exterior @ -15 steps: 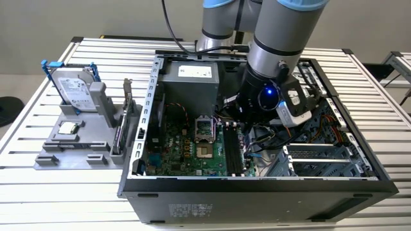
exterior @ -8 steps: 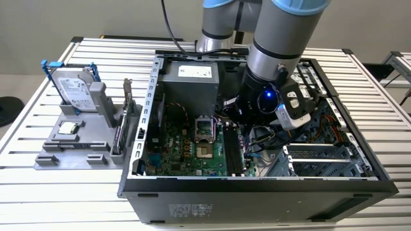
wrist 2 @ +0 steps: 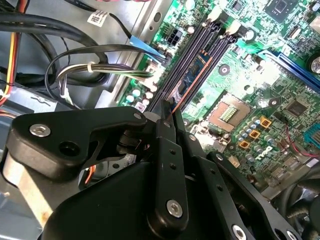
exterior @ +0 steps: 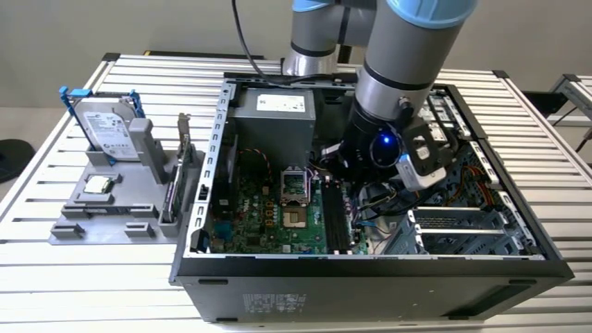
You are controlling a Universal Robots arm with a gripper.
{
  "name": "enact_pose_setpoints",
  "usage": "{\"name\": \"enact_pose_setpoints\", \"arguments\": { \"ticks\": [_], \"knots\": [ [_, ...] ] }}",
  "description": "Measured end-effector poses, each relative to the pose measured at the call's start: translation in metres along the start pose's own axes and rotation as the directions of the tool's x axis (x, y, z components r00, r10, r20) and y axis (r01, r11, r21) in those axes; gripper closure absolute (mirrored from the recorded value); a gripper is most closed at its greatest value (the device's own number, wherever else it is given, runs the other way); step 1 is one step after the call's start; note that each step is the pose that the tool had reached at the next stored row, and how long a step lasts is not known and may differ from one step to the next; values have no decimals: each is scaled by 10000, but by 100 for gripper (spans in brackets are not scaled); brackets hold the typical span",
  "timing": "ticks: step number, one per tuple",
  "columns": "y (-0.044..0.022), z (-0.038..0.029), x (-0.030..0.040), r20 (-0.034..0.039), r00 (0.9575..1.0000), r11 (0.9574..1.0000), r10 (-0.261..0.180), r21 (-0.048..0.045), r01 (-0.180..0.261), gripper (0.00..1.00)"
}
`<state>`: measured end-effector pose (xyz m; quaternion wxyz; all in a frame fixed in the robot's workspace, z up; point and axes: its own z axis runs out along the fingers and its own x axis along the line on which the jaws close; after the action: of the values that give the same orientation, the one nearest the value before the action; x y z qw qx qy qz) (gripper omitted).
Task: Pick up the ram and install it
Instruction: 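Insert the ram into the slot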
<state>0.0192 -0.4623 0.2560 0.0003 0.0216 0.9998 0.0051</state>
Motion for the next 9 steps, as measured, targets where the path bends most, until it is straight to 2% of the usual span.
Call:
{"name": "enact_pose_setpoints", "arguments": {
  "ticks": [9],
  "knots": [
    [-13,51,0,-28,10000,10000,0,2,0,100]
  ]
}}
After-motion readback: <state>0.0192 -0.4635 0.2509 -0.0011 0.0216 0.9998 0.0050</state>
